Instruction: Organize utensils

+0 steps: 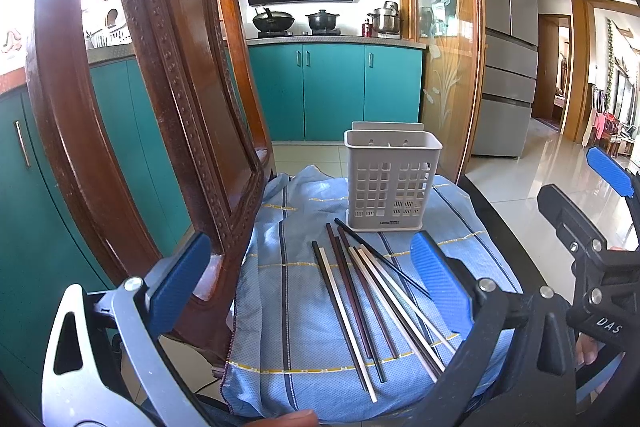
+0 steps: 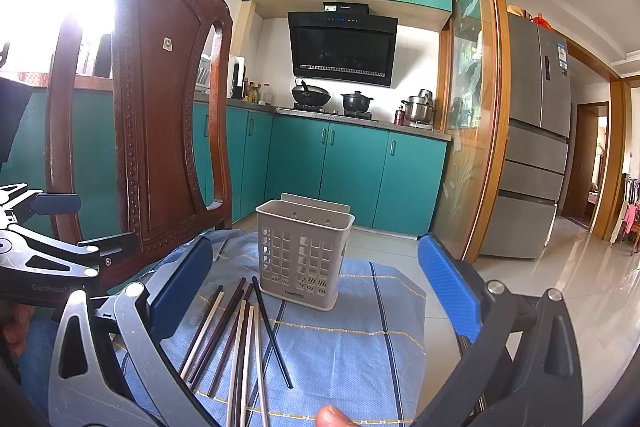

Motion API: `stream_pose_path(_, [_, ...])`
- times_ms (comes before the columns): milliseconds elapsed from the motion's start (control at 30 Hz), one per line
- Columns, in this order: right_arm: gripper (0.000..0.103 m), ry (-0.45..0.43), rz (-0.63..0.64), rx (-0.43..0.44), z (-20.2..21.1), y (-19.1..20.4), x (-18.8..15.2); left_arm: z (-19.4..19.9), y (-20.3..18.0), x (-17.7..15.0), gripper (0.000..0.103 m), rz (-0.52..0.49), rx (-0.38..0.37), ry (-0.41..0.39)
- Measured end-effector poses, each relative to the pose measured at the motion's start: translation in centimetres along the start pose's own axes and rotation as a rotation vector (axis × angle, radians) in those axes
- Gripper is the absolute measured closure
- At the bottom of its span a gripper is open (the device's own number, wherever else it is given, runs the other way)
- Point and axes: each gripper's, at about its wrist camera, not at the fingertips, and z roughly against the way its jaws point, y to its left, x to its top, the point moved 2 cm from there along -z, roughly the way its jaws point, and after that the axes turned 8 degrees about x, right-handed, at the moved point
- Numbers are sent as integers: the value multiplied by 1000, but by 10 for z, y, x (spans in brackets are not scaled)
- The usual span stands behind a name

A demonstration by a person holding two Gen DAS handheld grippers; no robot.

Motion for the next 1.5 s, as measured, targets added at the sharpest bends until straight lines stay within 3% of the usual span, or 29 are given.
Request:
stream_pose_path(467, [3,20,15,-1,-5,0,1,-1,-3,-2,4,-9,-1,11])
stream_pose_path(567, [3,163,48,-17,-37,-7,-9,-12,-8,-11,4,-26,-30,84])
stream_pose_path(667, [5,343,-31,78,-81,-26,-31,-25,-12,-25,4,-10,-86,156])
stream_pose_path(700, [8,368,-48,108,-90,-27,-36,-28,-14,-30,4,-11,-90,174])
stream_pose_path(800, [30,472,-83,227,-131,-21,-50,-39,-22,-47,7,-29,-93,237])
stream_pose_path(867, [45,555,-119,312,-160,-11,-63,-45,-24,-56,20,-22,-104,282])
stream_pose_path(933, [55,663,-168,334,-200,-4,-84,-52,-26,-68,43,-13,-126,352])
stream_pose_path(1033, [73,813,-179,300,-235,6,-116,-54,-24,-77,47,-10,-118,392])
stream_pose_path(1067, [74,827,-187,297,-239,7,-120,-51,-23,-79,47,-13,-111,391])
stream_pose_path(1133, [77,816,-160,286,-239,10,-121,-45,-18,-82,46,-16,-89,381])
stream_pose_path(1167, [87,828,-167,300,-237,10,-120,-43,-17,-82,45,-14,-84,382])
stream_pose_path(1233, [96,844,-206,325,-230,7,-121,-41,-14,-81,45,-10,-77,381])
stream_pose_path(1333, [96,873,-271,328,-208,-9,-122,-42,-14,-76,45,-35,-62,363])
stream_pose_path(1500, [97,872,-414,239,-149,-48,-135,-55,-14,-62,45,-27,-91,356])
